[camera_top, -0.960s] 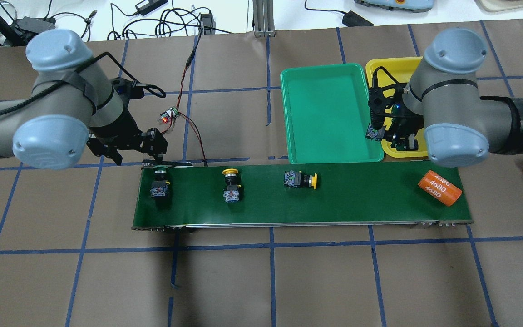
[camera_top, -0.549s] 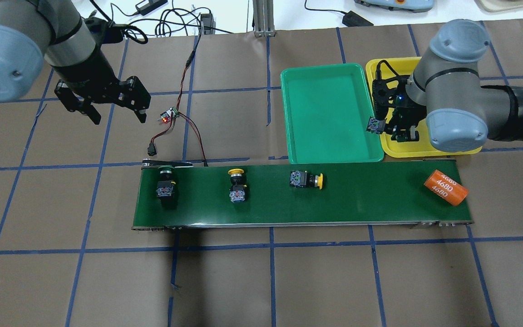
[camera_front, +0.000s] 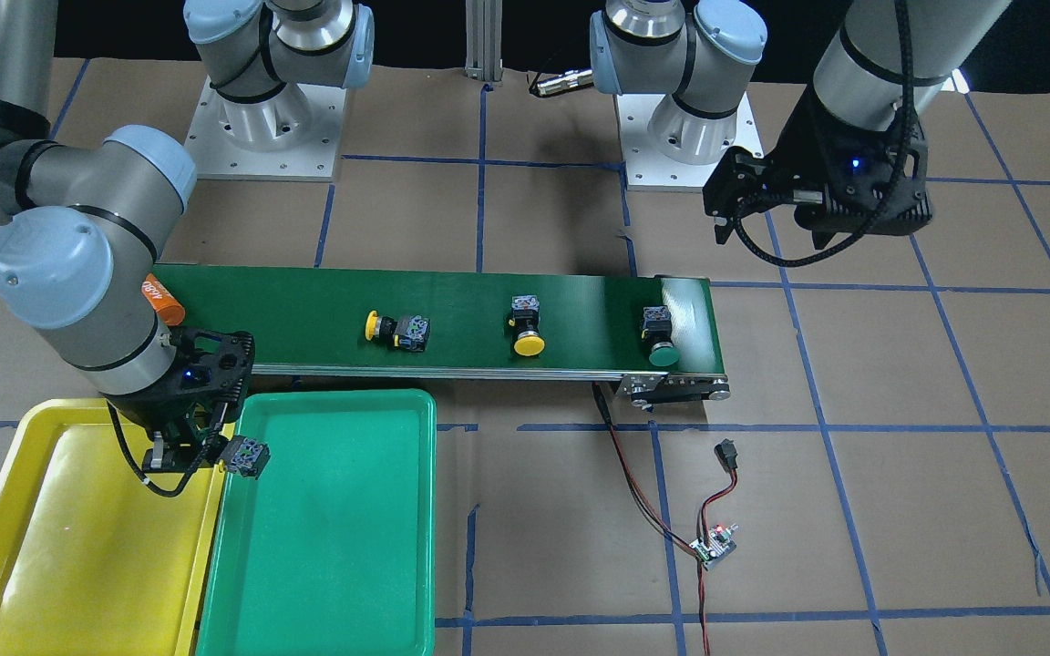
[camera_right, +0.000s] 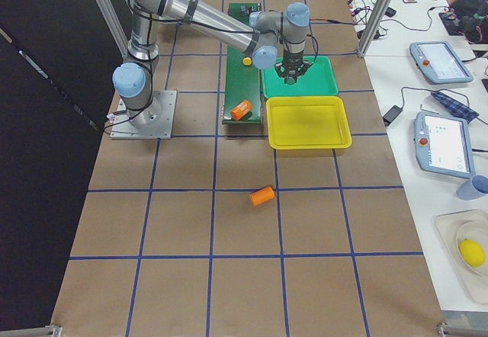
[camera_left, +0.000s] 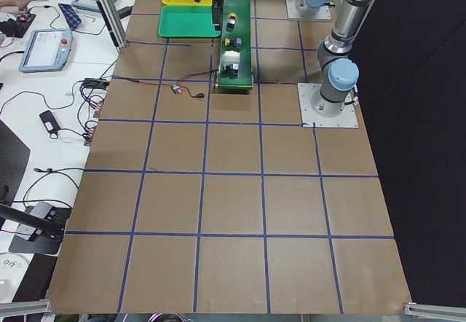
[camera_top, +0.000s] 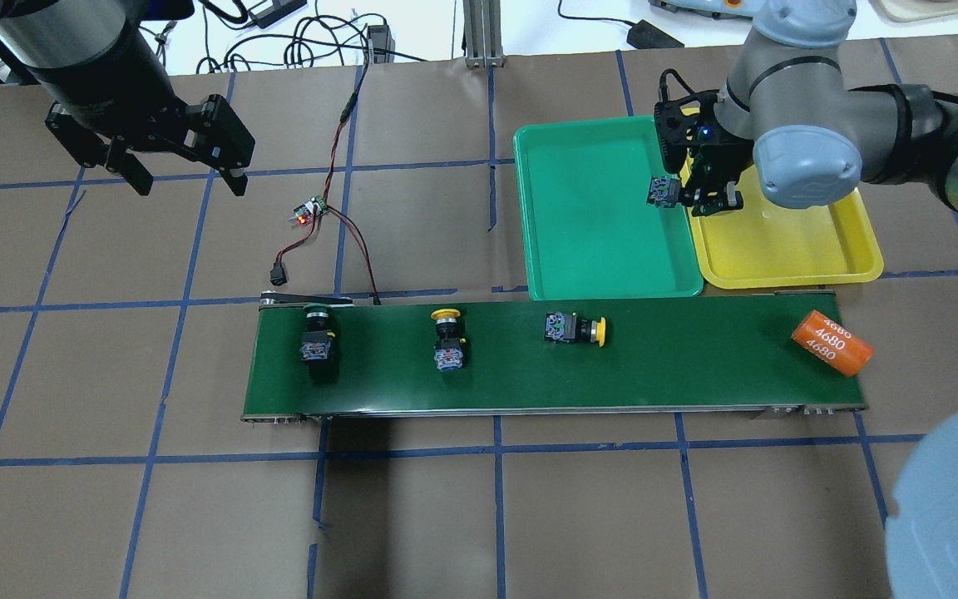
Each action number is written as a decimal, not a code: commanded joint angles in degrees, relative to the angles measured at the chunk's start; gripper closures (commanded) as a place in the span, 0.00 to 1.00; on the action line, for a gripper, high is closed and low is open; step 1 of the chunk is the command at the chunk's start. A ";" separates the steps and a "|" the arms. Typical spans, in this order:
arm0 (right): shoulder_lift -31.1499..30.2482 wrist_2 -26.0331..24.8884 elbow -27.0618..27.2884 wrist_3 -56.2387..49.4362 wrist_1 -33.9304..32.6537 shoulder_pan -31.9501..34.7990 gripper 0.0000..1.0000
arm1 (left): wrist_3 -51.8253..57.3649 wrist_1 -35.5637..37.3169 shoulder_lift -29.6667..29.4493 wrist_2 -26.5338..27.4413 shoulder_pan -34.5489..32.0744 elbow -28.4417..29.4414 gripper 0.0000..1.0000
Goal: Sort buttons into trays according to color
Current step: 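Lower the green button into the green tray and open the right gripper, then move the right gripper back over the belt toward the yellow button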
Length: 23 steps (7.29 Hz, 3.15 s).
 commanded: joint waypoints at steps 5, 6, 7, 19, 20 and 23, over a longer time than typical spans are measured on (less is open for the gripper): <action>0.35 -0.38 -0.35 0.21 0.72 1.81 0.13 | 1.22 1.31 2.50 -0.44 1.42 -4.18 0.00; 0.26 -0.55 -0.26 0.13 0.81 1.81 0.09 | 1.13 1.40 2.59 -0.97 1.42 -4.79 0.00; 0.09 -0.64 -0.26 0.13 0.72 1.37 0.08 | 1.22 1.31 2.94 -1.06 1.42 -4.97 0.00; -20.39 -0.21 29.17 -4.88 0.02 -8.91 0.03 | 1.04 1.93 2.85 -1.15 1.51 -4.97 0.00; -20.39 0.67 29.35 -4.62 -2.59 -8.83 0.03 | 0.96 1.93 2.85 -1.15 1.42 -4.97 0.00; -20.04 0.68 29.36 -4.53 -3.06 -8.74 0.02 | 1.13 1.93 2.76 -1.15 2.38 -4.53 0.00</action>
